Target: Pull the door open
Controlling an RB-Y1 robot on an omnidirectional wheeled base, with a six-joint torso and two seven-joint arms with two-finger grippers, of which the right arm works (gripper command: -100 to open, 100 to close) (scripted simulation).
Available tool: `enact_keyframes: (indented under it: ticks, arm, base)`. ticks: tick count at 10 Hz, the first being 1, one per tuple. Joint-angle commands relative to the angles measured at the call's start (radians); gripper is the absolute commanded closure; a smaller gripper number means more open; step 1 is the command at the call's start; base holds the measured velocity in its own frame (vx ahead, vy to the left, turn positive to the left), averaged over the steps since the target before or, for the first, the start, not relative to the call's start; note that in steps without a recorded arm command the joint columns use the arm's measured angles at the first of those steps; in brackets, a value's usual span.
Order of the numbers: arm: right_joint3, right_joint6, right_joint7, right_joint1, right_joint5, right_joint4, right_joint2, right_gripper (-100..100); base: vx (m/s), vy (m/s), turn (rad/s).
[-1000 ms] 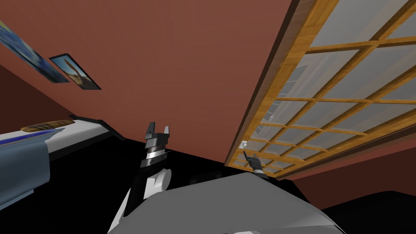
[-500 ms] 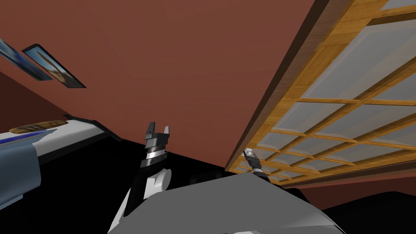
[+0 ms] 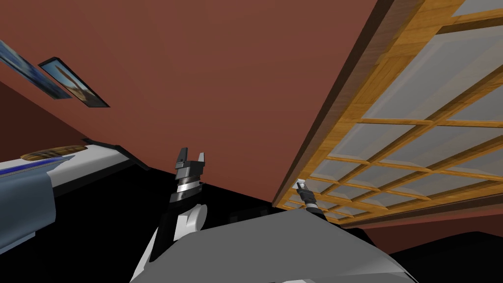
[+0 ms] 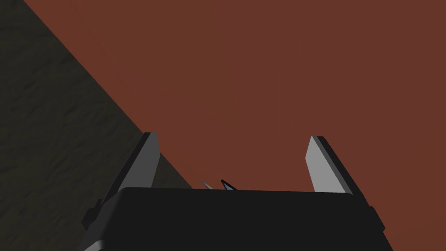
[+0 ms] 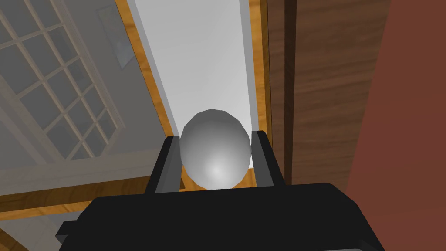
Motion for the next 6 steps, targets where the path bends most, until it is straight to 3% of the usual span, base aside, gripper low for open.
enact_keyframes:
  ticks: [1,6]
  arm:
    - [-0.001,-0.001,-0.001,0.000,-0.001,0.000,0.000,100]
    - [0.007,0.004,-0.101,-0.007,-0.025,0.000,0.001,100]
  base:
    - [0.000,0.000,0.000]
    - [-0.058,-0.009,0.047]
